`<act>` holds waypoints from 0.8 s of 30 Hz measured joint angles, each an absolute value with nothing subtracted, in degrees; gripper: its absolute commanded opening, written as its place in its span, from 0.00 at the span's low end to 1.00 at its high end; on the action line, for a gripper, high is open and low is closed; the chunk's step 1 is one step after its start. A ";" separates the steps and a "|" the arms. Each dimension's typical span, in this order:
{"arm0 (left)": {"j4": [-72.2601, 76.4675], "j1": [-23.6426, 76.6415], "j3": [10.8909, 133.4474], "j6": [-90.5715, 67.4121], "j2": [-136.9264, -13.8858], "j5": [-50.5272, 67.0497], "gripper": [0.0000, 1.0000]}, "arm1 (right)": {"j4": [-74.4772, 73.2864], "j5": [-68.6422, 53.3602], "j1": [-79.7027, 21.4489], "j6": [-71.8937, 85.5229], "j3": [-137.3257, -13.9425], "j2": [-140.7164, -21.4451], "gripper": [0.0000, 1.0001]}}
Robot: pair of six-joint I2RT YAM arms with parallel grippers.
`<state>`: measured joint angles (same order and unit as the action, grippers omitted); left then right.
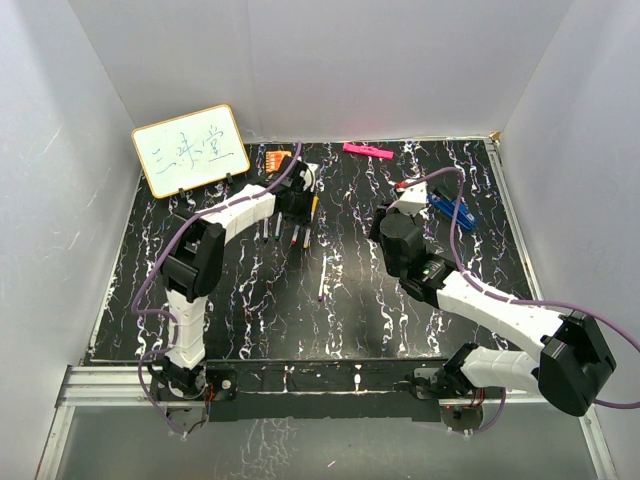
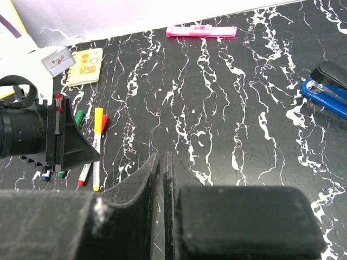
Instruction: Insert the pens into the pen caps
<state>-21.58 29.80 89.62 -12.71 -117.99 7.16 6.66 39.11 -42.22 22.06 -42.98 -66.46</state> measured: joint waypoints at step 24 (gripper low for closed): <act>-21.10 29.78 92.05 -14.11 -124.20 8.01 0.00 | 7.57 46.19 -40.91 22.46 -42.81 -68.97 0.30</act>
